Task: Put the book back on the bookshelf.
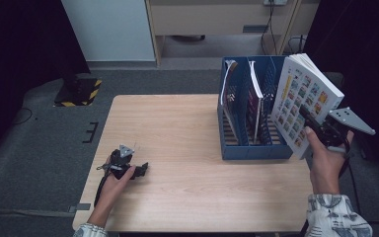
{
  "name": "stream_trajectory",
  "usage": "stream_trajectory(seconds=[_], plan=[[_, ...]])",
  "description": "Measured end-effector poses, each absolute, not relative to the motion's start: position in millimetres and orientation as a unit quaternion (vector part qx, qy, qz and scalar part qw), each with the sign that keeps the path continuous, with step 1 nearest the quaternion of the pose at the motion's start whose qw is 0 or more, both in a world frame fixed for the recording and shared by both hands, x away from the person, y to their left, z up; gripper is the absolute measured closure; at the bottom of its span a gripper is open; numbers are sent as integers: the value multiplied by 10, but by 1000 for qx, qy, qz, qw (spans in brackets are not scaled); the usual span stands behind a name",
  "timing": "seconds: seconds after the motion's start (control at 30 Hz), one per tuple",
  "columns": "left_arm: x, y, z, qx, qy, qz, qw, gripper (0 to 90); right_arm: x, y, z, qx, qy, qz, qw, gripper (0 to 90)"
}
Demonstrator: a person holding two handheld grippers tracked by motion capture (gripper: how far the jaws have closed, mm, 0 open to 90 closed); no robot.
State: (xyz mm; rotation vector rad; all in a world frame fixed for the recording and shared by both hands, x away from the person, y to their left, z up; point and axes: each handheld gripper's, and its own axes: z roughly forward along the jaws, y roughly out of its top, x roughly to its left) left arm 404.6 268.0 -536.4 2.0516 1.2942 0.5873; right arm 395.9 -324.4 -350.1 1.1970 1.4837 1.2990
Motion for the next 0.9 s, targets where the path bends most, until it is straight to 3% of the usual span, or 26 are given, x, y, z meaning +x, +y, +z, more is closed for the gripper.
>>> stream_trajectory(seconds=[0.9], plan=[[4052, 2673, -5365, 780, 493, 218, 317, 39, 4312, -3193, -3583, 504, 571, 511, 398, 740]])
